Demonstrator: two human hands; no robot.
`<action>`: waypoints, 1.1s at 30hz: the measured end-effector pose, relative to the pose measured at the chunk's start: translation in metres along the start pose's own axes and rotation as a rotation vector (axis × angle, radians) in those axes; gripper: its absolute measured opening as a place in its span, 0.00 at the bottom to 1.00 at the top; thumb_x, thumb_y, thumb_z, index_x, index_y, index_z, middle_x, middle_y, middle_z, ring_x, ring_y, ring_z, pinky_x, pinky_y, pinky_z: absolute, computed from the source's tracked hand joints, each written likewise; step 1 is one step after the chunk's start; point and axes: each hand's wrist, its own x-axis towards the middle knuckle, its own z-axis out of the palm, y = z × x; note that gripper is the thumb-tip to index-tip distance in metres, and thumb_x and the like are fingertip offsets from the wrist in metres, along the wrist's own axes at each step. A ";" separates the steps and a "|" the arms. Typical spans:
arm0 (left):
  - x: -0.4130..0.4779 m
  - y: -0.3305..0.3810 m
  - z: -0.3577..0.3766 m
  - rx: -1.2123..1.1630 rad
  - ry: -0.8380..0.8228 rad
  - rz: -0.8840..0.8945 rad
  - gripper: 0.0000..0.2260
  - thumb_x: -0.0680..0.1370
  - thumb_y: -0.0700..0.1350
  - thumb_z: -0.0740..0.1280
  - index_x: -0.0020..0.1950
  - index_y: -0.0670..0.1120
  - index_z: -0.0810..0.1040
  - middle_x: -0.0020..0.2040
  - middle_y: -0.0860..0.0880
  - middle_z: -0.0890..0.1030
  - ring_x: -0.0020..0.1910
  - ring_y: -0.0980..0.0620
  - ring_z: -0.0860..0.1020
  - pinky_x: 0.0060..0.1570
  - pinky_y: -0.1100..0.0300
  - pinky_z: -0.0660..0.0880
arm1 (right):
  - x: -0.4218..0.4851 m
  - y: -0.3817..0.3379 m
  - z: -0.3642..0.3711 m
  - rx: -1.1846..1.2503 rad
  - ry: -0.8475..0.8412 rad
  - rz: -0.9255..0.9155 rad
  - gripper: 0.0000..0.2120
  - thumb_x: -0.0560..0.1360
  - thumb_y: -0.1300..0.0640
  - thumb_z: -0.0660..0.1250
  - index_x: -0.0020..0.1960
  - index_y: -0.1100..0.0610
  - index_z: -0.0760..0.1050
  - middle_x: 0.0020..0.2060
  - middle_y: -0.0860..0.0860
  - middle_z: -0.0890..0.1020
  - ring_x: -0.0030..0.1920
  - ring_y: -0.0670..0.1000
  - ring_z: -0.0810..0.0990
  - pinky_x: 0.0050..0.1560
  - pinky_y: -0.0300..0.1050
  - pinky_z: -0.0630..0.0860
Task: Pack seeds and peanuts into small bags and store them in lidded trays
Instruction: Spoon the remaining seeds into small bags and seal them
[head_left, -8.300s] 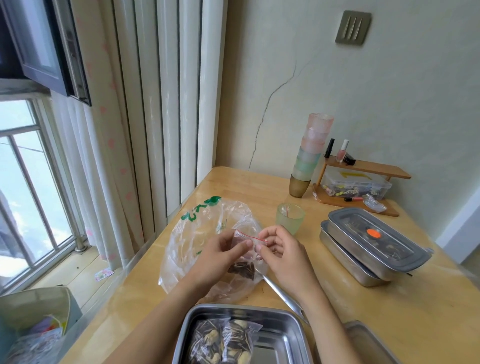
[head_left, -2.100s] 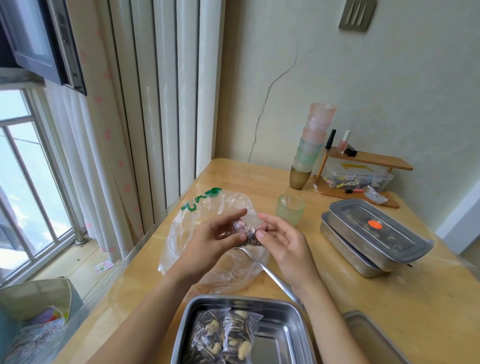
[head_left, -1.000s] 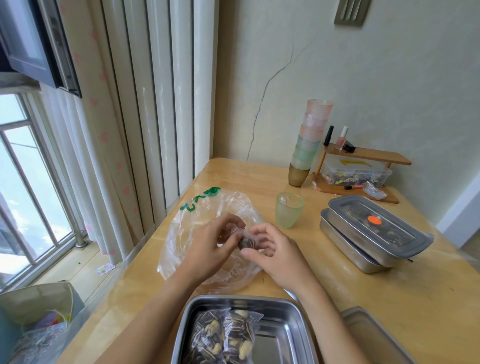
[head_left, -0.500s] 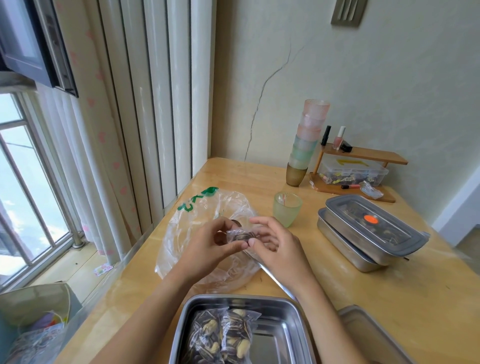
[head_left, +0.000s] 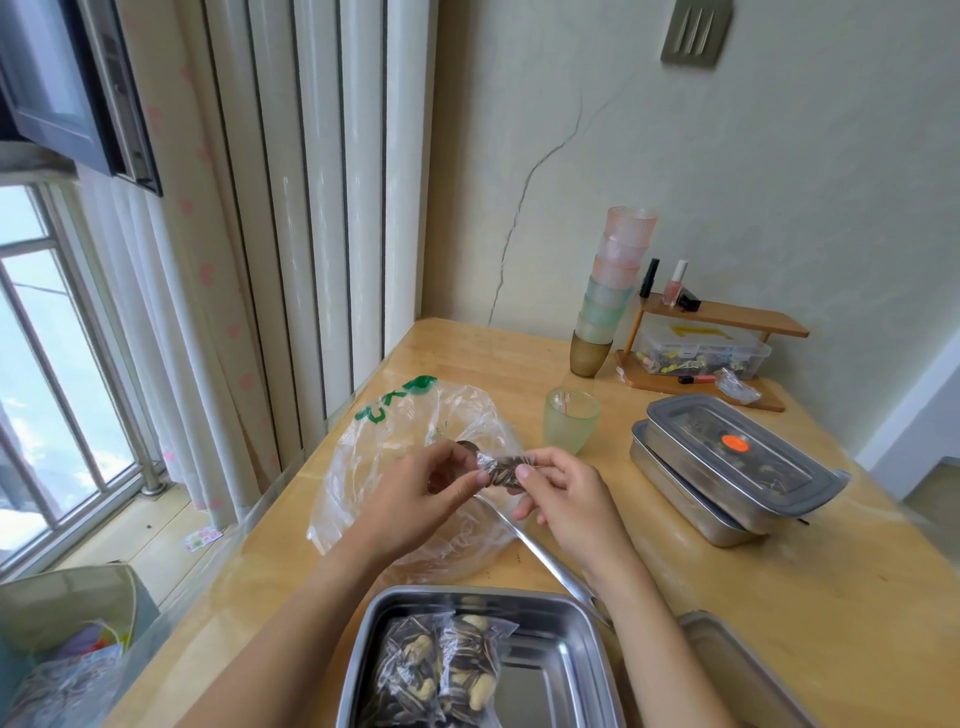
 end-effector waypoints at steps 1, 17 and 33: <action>0.000 0.002 0.001 0.022 0.015 0.010 0.08 0.78 0.55 0.73 0.48 0.52 0.81 0.41 0.52 0.84 0.39 0.54 0.82 0.42 0.55 0.81 | -0.001 -0.001 0.000 0.000 -0.005 -0.002 0.04 0.83 0.58 0.67 0.55 0.52 0.80 0.42 0.53 0.88 0.39 0.50 0.85 0.40 0.40 0.74; -0.031 0.070 -0.033 0.110 -0.297 -0.045 0.10 0.78 0.48 0.75 0.48 0.46 0.76 0.44 0.51 0.87 0.37 0.50 0.86 0.44 0.49 0.83 | -0.037 -0.068 -0.031 -0.292 -0.231 0.077 0.06 0.78 0.59 0.75 0.53 0.55 0.80 0.40 0.51 0.86 0.38 0.45 0.83 0.40 0.38 0.74; -0.121 0.054 -0.008 0.632 -0.234 0.172 0.07 0.78 0.55 0.67 0.55 0.59 0.78 0.64 0.60 0.70 0.63 0.56 0.69 0.62 0.57 0.59 | -0.131 -0.026 -0.004 -0.927 -0.157 -0.066 0.04 0.80 0.51 0.71 0.54 0.47 0.82 0.58 0.47 0.69 0.67 0.50 0.67 0.69 0.45 0.69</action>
